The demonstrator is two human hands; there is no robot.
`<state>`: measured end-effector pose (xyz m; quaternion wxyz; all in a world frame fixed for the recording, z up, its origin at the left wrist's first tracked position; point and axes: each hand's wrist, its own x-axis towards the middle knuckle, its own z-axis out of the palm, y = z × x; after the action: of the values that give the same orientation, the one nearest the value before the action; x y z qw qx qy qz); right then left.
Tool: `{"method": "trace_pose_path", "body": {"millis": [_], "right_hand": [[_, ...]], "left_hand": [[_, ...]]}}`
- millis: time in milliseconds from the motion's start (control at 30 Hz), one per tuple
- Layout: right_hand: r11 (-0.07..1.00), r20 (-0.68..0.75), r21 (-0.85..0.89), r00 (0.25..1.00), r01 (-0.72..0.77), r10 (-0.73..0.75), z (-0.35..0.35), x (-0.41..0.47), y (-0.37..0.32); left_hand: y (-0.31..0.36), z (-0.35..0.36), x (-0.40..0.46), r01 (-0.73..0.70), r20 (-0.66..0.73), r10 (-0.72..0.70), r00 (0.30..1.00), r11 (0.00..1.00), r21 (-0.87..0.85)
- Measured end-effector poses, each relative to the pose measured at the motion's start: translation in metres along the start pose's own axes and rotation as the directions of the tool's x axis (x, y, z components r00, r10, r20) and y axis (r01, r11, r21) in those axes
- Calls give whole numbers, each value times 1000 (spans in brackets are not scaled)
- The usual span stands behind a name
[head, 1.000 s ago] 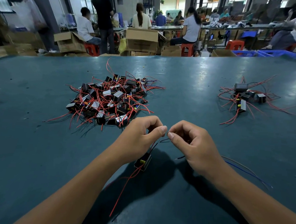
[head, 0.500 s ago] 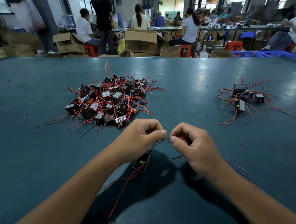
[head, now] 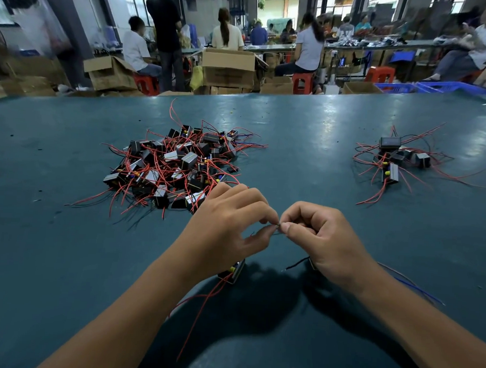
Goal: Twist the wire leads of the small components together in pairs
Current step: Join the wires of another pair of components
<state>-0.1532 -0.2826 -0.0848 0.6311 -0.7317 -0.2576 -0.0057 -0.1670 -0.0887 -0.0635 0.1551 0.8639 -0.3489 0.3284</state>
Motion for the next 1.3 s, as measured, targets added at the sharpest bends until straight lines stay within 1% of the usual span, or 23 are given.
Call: {"method": "trace_pose_path", "body": {"millis": [167, 267, 333, 367, 400, 433, 467, 500, 533, 600, 633, 667, 700, 733, 767, 800, 833, 867, 933, 1033, 1200, 1300], "right_hand": [[999, 7, 42, 1000, 3, -3, 2, 0, -3], [999, -11, 43, 1000, -12, 12, 2, 0, -2], [999, -25, 37, 1000, -14, 15, 2, 0, -1], [1000, -33, 24, 999, -4, 5, 3, 0, -1], [1000, -43, 1, 999, 9, -9, 3, 0, -1], [999, -52, -36, 998, 27, -29, 3, -1, -1], [995, -55, -91, 997, 51, -56, 4, -2, -1], [985, -50, -156, 995, 80, -89, 4, -3, -1], [971, -42, -215, 992, 110, -121, 5, -4, -1], [949, -30, -276, 985, 153, -168, 7, -6, -2], [948, -28, -276, 984, 159, -173, 7, -6, -2], [953, -30, -262, 986, 153, -167, 6, -5, -3], [962, -32, -236, 988, 138, -149, 5, -5, -3], [972, -32, -203, 992, 116, -125, 4, -4, -3], [981, -28, -170, 995, 91, -97, 2, -3, -3], [988, -22, -141, 997, 66, -69, 1, -2, -4], [992, -13, -117, 999, 43, -45, -1, -1, -4], [995, -5, -99, 1000, 22, -22, -2, 0, -4], [998, 11, -64, 1000, -13, 14, -3, 1, -5], [999, 10, -16, 999, -38, 38, -3, 0, -8], [996, 2, 54, 997, -75, 75, -3, 0, -12], [994, 19, 58, 996, -88, 87, -2, -1, -12]], "left_hand": [[2, 0, 2, -6, -4, 6, 1000, 1000, 29], [5, 0, 2, -6, 18, 5, 1000, 999, 50], [7, -1, 3, 21, 47, -24, 999, 998, 63], [9, -1, 4, 57, 68, -60, 996, 997, 50], [12, -1, 4, 122, 96, -122, 988, 993, 7], [14, -1, 4, 219, 141, -208, 968, 973, -71], [16, -1, 4, 335, 208, -297, 932, 925, -179], [16, -2, 4, 447, 286, -369, 884, 845, -293], [16, -3, 4, 547, 364, -422, 830, 743, -387], [14, -5, 4, 684, 469, -498, 729, 554, -475], [13, -7, 4, 712, 488, -518, 703, 506, -487], [13, -8, 4, 707, 480, -520, 707, 509, -491], [14, -9, 5, 668, 443, -500, 744, 572, -476], [15, -10, 5, 595, 387, -457, 801, 677, -433], [16, -11, 5, 500, 321, -399, 859, 791, -353], [16, -11, 5, 392, 250, -330, 910, 883, -258], [16, -13, 6, 285, 196, -252, 948, 944, -168], [16, -14, 6, 195, 162, -179, 970, 976, -94], [16, -15, 6, 67, 129, -67, 989, 998, 4], [16, -15, 6, -68, 108, 57, 993, 993, 97], [20, -14, 8, -131, 70, 120, 990, 973, 188], [22, -14, 9, -148, 73, 136, 988, 966, 211]]}}
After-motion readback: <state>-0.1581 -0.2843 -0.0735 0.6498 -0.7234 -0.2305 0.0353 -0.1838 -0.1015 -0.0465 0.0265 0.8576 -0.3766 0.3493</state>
